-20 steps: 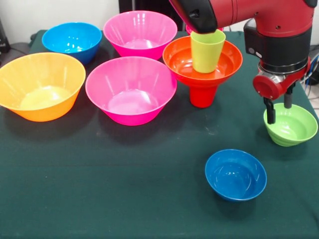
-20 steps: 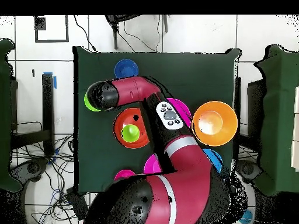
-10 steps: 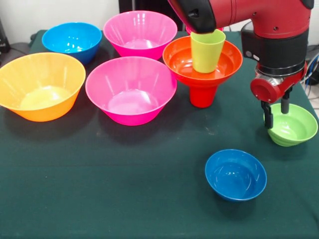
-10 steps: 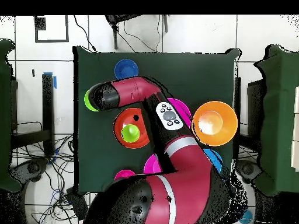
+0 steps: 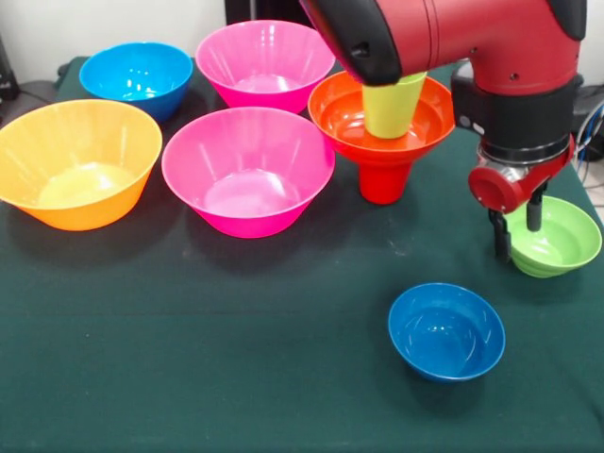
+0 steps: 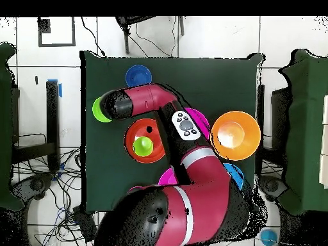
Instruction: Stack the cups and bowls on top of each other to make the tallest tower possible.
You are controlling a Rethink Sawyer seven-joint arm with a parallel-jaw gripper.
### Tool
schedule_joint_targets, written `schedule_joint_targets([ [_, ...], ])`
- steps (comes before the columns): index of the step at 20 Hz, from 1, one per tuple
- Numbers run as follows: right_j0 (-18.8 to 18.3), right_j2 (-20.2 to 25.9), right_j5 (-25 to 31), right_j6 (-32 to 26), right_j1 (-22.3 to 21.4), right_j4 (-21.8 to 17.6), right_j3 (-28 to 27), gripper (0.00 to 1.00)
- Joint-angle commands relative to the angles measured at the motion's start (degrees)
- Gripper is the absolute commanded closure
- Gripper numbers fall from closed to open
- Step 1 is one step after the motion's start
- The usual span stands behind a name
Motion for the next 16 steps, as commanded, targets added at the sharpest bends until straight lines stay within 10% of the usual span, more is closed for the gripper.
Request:
schedule_joint_targets([
  [1,0.8,-2.1,-0.3,0.7,5.4,-3.2,-3.9,0.0],
  [16,0.1,-1.5,1.9,0.0,7.4,-2.2,-3.4,0.0],
])
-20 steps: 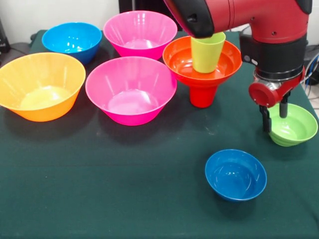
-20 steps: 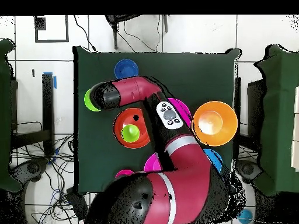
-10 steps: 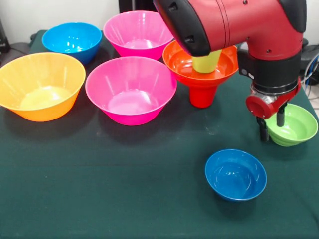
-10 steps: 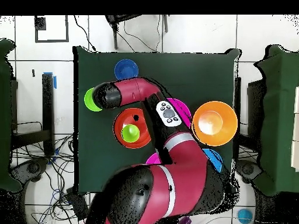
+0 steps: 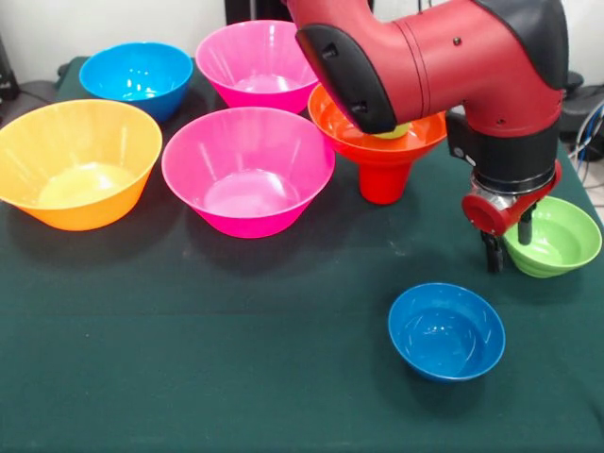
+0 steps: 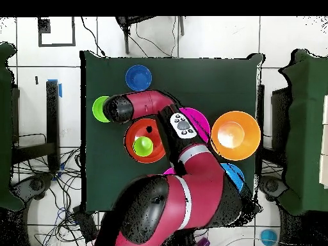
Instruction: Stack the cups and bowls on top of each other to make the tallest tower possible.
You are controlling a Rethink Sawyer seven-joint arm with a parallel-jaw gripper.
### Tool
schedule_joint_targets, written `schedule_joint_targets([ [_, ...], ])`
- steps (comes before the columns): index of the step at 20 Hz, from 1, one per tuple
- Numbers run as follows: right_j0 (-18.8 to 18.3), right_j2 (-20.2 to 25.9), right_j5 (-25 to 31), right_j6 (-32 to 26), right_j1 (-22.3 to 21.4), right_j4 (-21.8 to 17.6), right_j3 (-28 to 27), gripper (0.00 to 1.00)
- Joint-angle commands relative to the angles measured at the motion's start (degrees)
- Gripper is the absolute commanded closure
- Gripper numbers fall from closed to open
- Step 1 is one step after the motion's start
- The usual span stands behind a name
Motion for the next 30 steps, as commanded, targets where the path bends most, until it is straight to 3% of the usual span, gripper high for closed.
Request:
schedule_joint_targets([
  [1,-0.2,-1.5,1.8,0.0,1.8,-1.9,-1.6,0.0],
  [17,-2.2,-0.4,-2.8,2.6,2.5,-1.0,1.3,0.0],
  [18,-2.4,-0.3,-3.0,2.6,2.6,-0.9,1.4,1.0],
  [30,-3.4,0.3,-4.4,2.2,2.9,-0.6,2.6,1.0],
])
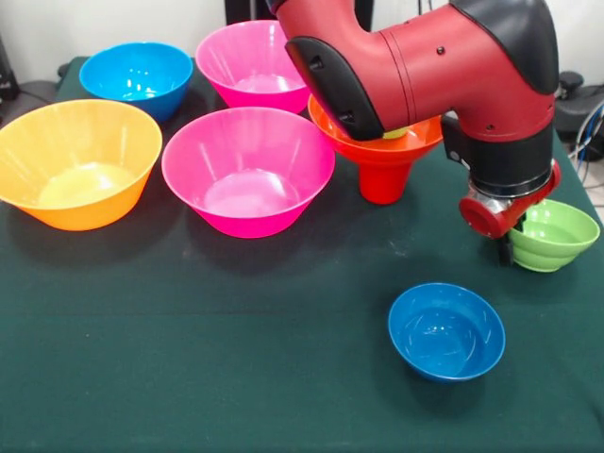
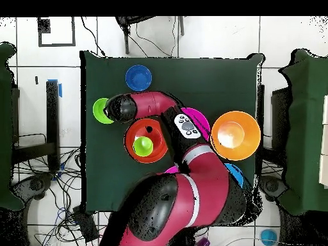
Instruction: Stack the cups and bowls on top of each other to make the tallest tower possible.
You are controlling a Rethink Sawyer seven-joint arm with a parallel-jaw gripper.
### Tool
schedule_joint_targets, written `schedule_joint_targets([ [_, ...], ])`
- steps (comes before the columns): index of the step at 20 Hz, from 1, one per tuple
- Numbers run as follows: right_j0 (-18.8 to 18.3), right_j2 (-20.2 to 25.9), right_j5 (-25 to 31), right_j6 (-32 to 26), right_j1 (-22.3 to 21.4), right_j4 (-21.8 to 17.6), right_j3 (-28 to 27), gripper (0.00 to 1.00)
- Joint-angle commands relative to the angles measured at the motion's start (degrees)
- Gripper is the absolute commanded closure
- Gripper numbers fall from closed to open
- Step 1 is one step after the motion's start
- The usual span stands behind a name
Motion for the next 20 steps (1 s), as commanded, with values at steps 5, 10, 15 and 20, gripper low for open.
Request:
schedule_joint_targets([
  [5,-0.5,-1.9,-1.0,2.7,0.1,-2.0,1.6,1.0],
  [10,-0.5,-3.2,2.4,2.8,-6.6,-1.9,4.1,1.0],
  [15,-1.6,-2.7,6.7,0.8,-11.1,-0.8,5.4,1.0],
  [20,-2.3,-2.5,8.7,-0.4,-13.3,-0.5,5.9,1.0],
])
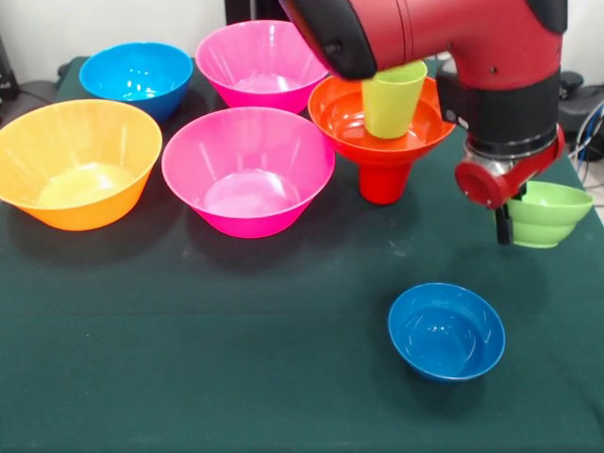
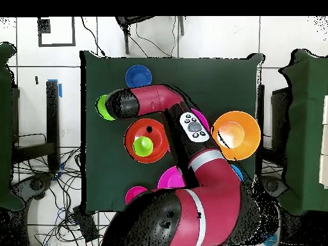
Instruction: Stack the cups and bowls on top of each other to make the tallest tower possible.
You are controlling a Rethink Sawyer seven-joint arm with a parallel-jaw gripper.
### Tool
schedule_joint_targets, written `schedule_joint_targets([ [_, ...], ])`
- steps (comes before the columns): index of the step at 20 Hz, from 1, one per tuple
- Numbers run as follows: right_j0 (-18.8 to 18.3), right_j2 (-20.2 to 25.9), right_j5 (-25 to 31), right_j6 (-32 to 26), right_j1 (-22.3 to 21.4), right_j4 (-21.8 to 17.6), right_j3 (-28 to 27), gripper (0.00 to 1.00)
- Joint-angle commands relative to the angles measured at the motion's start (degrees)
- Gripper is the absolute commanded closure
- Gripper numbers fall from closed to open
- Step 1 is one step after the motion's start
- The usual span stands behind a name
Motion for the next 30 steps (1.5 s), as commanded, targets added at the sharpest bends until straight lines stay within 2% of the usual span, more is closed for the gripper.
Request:
schedule_joint_targets([
  [1,-1.5,-2.1,8.5,-0.6,-5.3,-0.5,2.7,1.0],
  [11,-3.0,-1.4,12.6,-2.0,-9.2,-0.1,4.0,1.0],
  [22,-6.0,0.6,21.2,-4.9,-15.6,1.7,4.9,1.0],
  [30,-7.1,1.9,22.6,-3.6,-20.5,3.9,8.8,1.0],
])
